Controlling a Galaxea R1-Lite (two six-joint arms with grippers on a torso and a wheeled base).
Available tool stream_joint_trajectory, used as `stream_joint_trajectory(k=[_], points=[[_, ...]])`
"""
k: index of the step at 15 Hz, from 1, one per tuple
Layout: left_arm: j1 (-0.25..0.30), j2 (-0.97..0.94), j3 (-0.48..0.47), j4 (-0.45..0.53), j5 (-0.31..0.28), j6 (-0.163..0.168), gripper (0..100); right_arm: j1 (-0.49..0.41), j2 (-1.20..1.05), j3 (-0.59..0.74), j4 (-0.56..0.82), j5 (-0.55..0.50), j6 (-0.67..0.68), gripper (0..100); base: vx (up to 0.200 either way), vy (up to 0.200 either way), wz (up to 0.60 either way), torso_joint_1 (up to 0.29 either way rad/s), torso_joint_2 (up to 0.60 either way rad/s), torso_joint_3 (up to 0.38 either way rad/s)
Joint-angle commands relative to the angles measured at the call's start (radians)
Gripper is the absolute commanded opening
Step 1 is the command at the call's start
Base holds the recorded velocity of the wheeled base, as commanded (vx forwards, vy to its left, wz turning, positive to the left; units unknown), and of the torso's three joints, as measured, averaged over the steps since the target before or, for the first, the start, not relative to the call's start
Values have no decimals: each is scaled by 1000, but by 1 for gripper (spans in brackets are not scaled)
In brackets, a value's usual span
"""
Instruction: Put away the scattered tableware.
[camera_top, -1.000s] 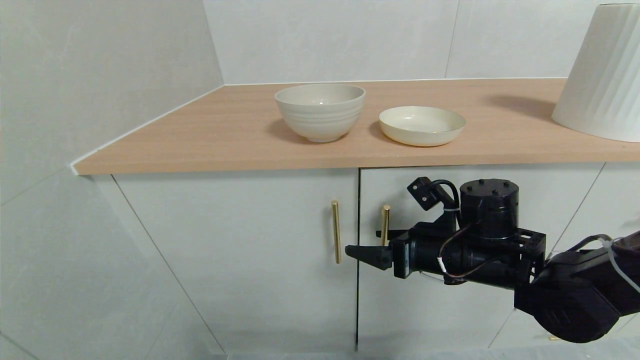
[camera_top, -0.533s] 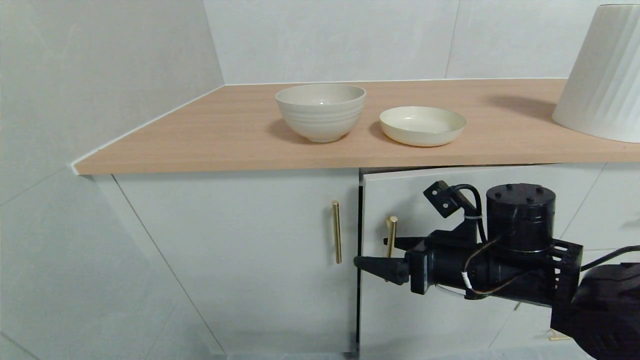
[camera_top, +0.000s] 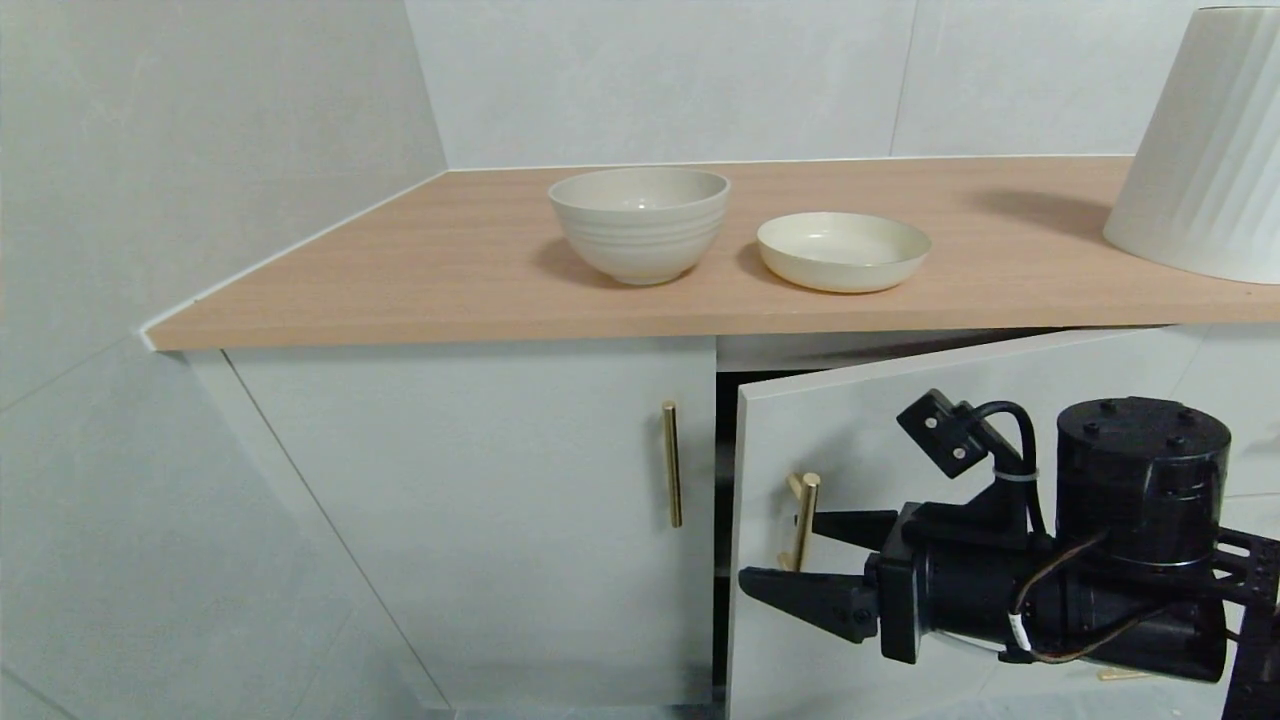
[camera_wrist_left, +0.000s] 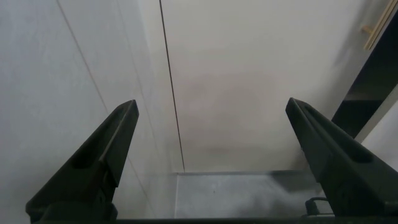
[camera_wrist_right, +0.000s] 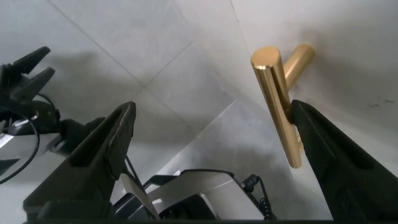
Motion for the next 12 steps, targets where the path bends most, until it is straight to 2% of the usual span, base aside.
stream_joint_trajectory(k=[1, 3, 6, 7, 8, 9, 10, 11, 12], points=[[0, 0, 0, 0, 0, 0, 100, 18, 5, 0, -4, 10, 1, 100, 0, 0, 0, 0, 0, 0], [0, 2, 0, 0, 0, 1, 100, 30, 33, -3, -10, 10, 1, 100, 0, 0, 0, 0, 0, 0], [0, 0, 0, -3, -2, 31, 100, 33, 36, 2, -28, 8, 2, 100, 0, 0, 0, 0, 0, 0], [0, 0, -23, -5, -23, 38, 100, 33, 34, 3, -28, 8, 2, 100, 0, 0, 0, 0, 0, 0], [0, 3, -86, 9, -80, 38, 100, 33, 31, 3, -28, 8, 2, 100, 0, 0, 0, 0, 0, 0], [-2, 25, -149, 40, -167, 35, 100, 33, 31, 5, -28, 8, 2, 100, 0, 0, 0, 0, 0, 0], [-2, 69, -233, 95, -276, 34, 100, 33, 31, 9, -30, 8, 2, 100, 0, 0, 0, 0, 0, 0], [-2, 106, -284, 125, -348, 34, 100, 33, 28, 13, -30, 8, 1, 100, 0, 0, 0, 0, 0, 0], [0, 192, -354, 155, -466, 34, 100, 33, 27, 16, -30, 8, 2, 100, 0, 0, 0, 0, 0, 0]])
